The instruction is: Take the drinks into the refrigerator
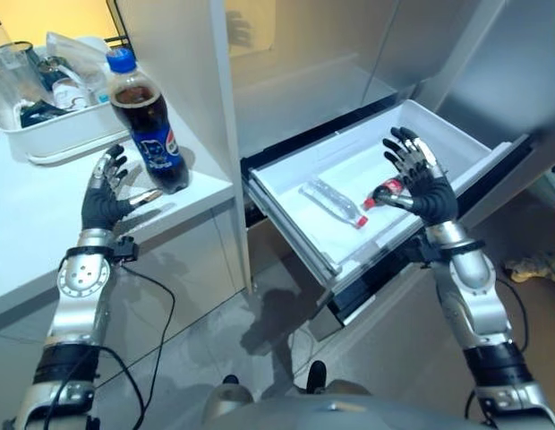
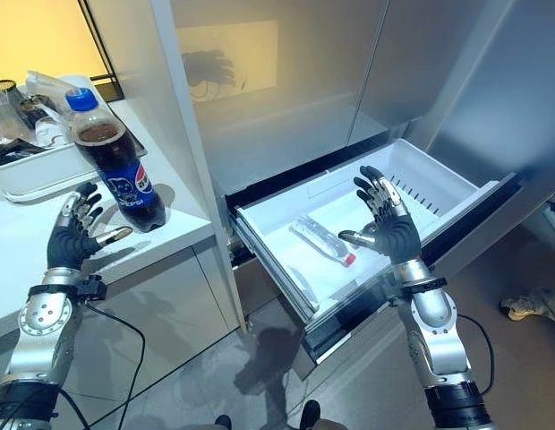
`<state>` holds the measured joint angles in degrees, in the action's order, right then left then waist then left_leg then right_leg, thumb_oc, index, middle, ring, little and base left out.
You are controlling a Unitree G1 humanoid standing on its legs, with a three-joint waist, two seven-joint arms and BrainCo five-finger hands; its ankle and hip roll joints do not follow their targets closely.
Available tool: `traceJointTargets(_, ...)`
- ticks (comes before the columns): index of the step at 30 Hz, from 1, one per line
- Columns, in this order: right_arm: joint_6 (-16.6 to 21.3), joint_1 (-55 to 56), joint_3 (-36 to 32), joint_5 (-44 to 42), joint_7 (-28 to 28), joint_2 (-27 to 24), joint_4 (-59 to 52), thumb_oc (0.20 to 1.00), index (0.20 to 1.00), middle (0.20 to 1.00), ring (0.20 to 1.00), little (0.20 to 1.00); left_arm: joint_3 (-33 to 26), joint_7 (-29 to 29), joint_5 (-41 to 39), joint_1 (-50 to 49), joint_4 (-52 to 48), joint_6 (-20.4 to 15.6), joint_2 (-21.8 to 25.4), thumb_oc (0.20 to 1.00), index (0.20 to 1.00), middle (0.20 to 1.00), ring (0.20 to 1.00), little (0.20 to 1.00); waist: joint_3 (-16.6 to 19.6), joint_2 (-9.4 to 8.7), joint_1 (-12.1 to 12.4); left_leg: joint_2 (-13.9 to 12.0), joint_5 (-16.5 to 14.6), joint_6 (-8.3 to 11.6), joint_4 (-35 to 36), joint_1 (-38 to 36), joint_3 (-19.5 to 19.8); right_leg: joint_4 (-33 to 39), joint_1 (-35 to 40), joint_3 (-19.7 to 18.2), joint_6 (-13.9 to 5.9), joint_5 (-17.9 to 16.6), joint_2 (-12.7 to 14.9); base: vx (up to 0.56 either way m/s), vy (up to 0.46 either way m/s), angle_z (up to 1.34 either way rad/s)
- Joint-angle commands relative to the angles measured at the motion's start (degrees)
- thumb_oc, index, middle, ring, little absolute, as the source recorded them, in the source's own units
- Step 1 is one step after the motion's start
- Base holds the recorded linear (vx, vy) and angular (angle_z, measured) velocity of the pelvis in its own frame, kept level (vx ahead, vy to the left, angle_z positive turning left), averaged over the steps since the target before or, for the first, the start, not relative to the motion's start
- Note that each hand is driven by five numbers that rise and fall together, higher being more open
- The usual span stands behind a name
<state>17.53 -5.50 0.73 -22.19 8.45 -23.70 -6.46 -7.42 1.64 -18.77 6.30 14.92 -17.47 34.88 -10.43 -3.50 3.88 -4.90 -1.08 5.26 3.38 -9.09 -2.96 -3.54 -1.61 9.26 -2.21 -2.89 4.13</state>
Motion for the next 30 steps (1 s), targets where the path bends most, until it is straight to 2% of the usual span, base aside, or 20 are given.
traceJointTargets(1, 2.32, -2.25, -1.40, -2.16, 0.31, -1.01, -4.76, 1.000, 1.000, 1.000, 1.000, 1.000, 1.76, -0.24, 1.00, 7.01, 1.29, -1.64, 0.73, 1.000, 1.000, 1.000, 1.000, 1.000, -0.09, 0.78, -0.06, 1.00, -4.31, -3.91, 1.54, -2.66, 1.00, -7.48, 0.88, -0.83, -4.61, 4.79, 3.32, 0.01, -0.007, -0.10)
traceJointTargets(17, 2.44, -0.92, -0.92, -3.11, 0.66, -0.14, -6.00, 1.000, 1.000, 1.000, 1.000, 1.000, 6.28, 1.00, 2.67, 12.54, 4.98, -1.03, -1.22, 1.000, 1.000, 1.000, 1.000, 1.000, 0.20, 0.46, -1.92, 1.05, -4.76, -3.89, 1.59, -3.33, -1.12, -6.39, 0.74, -3.02, -4.76, 4.14, 2.22, 0.01, 0.003, -0.07)
traceJointTargets(30, 2.37, 0.34, -0.47, -3.24, 1.27, 0.04, -6.54, 1.000, 1.000, 1.000, 1.000, 1.000, 7.13, 1.86, 2.62, 14.40, 7.36, -1.13, -1.78, 1.000, 1.000, 1.000, 1.000, 1.000, 0.30, 0.41, -2.72, 1.29, -5.12, -3.95, 1.60, -3.76, -2.54, -5.84, 0.76, -4.12, -4.85, 3.96, 1.71, 0.01, 0.003, -0.03)
